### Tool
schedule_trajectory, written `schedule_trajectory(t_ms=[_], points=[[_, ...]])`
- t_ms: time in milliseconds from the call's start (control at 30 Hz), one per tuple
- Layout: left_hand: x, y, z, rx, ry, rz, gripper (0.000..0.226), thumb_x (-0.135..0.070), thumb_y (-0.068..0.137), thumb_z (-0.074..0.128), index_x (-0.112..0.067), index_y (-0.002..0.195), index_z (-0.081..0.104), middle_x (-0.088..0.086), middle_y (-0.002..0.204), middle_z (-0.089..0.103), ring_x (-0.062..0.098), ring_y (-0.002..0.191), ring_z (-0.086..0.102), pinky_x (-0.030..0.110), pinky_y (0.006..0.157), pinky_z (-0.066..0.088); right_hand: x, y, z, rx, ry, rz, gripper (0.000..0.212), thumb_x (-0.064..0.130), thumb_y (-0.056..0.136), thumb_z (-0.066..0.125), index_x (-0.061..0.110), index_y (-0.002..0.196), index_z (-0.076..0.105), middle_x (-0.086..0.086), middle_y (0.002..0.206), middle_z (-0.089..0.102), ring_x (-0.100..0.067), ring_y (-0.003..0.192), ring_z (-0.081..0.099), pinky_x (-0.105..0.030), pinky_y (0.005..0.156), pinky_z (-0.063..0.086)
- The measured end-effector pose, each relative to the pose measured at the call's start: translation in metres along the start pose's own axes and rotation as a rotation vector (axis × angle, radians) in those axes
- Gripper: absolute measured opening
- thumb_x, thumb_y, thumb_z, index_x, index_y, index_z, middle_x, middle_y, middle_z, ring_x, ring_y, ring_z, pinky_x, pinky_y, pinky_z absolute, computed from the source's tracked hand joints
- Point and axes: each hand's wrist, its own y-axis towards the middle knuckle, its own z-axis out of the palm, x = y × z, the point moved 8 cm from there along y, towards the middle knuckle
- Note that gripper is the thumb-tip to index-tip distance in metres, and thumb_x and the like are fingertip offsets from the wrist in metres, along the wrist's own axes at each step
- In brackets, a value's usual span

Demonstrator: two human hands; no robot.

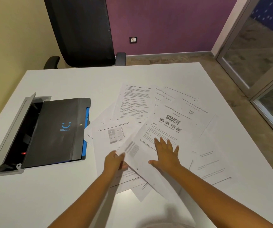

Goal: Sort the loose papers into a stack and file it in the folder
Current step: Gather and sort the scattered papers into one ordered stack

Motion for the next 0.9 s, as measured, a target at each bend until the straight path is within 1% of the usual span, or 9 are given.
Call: schedule_trajectory(t_ms=[67, 133, 267, 367, 500, 567, 700, 800, 900], points=[[-0.007, 0.008, -0.016, -0.100, -0.068, -0.005, 0.023, -0.020, 0.089, 0.057, -0.008, 0.072, 0.048, 0.016, 0.069, 0.060, 0.023, 0.057, 0.058, 0.029, 0.055, 0.049, -0.001, 0.001, -0.002, 0.000, -0.005, 0.003, 0.102, 0.066, 0.078, 0.054, 0.026, 0.149, -0.009, -0.005, 0.160, -0.010, -0.033, 0.146, -0.009, -0.062, 0.113, 0.002], [-0.007, 0.009, -0.017, -0.086, -0.142, -0.035, 0.022, -0.025, 0.090, 0.057, -0.007, 0.079, 0.050, 0.014, 0.073, 0.061, 0.022, 0.064, 0.057, 0.029, 0.062, 0.052, -0.006, 0.001, 0.003, 0.028, -0.003, 0.019, 0.103, 0.068, 0.078, 0.052, 0.026, 0.149, -0.010, -0.007, 0.159, -0.013, -0.033, 0.146, -0.011, -0.062, 0.113, 0.001], [0.017, -0.006, 0.016, 0.115, -0.210, -0.110, 0.016, -0.016, 0.089, 0.058, -0.001, 0.085, 0.052, 0.013, 0.072, 0.059, 0.017, 0.049, 0.051, 0.020, 0.040, 0.042, -0.012, -0.002, 0.020, 0.088, -0.016, 0.026, 0.100, 0.072, 0.080, 0.043, 0.024, 0.149, -0.012, -0.009, 0.159, -0.014, -0.034, 0.145, -0.014, -0.063, 0.112, -0.001], [0.035, -0.016, 0.041, 0.278, -0.230, -0.201, 0.022, -0.008, 0.091, 0.052, -0.004, 0.113, 0.052, 0.016, 0.095, 0.067, 0.022, 0.068, 0.066, 0.026, 0.054, 0.057, -0.010, -0.004, 0.023, 0.076, -0.060, -0.005, 0.093, 0.069, 0.085, 0.036, 0.022, 0.148, -0.013, -0.009, 0.159, -0.013, -0.035, 0.145, -0.012, -0.061, 0.113, 0.002], [0.027, -0.007, 0.042, 0.237, -0.315, -0.192, 0.026, -0.003, 0.094, 0.042, -0.008, 0.119, 0.048, 0.016, 0.101, 0.066, 0.028, 0.081, 0.065, 0.040, 0.075, 0.056, -0.005, -0.008, 0.020, 0.051, -0.165, -0.070, 0.066, 0.039, 0.099, 0.031, 0.021, 0.149, -0.008, -0.010, 0.160, -0.004, -0.037, 0.146, -0.002, -0.055, 0.116, 0.005], [0.024, -0.002, 0.037, 0.200, -0.300, -0.186, 0.027, -0.006, 0.095, 0.040, -0.005, 0.121, 0.049, 0.017, 0.102, 0.065, 0.029, 0.080, 0.065, 0.042, 0.075, 0.057, -0.005, -0.008, 0.016, 0.016, -0.151, -0.122, 0.058, 0.025, 0.101, 0.032, 0.025, 0.150, 0.001, -0.008, 0.160, 0.004, -0.034, 0.146, 0.005, -0.052, 0.117, 0.003], [0.025, 0.000, 0.029, 0.202, -0.315, -0.214, 0.035, -0.032, 0.098, 0.038, -0.008, 0.110, 0.059, 0.009, 0.080, 0.072, 0.026, 0.070, 0.069, 0.032, 0.055, 0.060, -0.011, -0.015, 0.006, -0.074, 0.013, -0.271, 0.048, 0.020, 0.098, 0.039, 0.033, 0.144, 0.032, 0.002, 0.156, 0.024, -0.021, 0.146, 0.018, -0.046, 0.118, -0.005], [0.031, 0.000, 0.028, 0.230, -0.331, -0.251, 0.045, -0.054, 0.092, 0.036, -0.017, 0.096, 0.062, 0.000, 0.060, 0.072, 0.022, 0.061, 0.072, 0.030, 0.049, 0.057, -0.012, -0.026, 0.014, -0.036, -0.009, -0.444, 0.057, 0.007, 0.089, 0.048, 0.037, 0.137, 0.044, 0.006, 0.156, 0.023, -0.015, 0.147, 0.011, -0.043, 0.115, -0.015], [0.032, 0.001, 0.031, 0.277, -0.245, -0.182, 0.036, -0.040, 0.093, 0.046, -0.011, 0.111, 0.059, 0.005, 0.078, 0.075, 0.024, 0.072, 0.073, 0.033, 0.057, 0.058, -0.014, -0.037, 0.019, -0.040, 0.006, -0.582, 0.062, 0.000, 0.080, 0.056, 0.037, 0.130, 0.053, 0.008, 0.155, 0.020, -0.015, 0.147, 0.003, -0.041, 0.113, -0.020]])
